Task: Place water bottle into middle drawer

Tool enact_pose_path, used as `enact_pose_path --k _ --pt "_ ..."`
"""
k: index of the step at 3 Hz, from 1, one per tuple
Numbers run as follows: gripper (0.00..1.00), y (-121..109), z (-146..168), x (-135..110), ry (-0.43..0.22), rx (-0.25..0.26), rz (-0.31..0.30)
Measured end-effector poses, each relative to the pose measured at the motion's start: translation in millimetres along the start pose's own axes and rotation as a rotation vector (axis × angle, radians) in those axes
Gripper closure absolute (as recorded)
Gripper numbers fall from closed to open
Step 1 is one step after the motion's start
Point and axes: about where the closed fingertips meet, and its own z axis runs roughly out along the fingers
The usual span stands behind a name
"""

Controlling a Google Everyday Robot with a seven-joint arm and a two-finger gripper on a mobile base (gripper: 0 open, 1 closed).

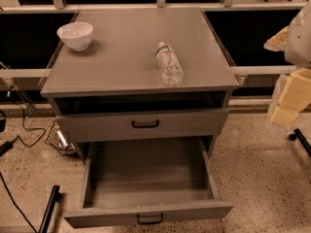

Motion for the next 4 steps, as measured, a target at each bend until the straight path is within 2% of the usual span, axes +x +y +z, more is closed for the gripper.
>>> enact_pose_path --k 1,3,4 --pt "0.0 -5 2 -1 -0.002 0.007 0.003" --pt "0.0 -39 31 -24 -0.046 -0.017 0.028" --pt "0.0 -55 46 -44 -0.052 -0.031 0.035"
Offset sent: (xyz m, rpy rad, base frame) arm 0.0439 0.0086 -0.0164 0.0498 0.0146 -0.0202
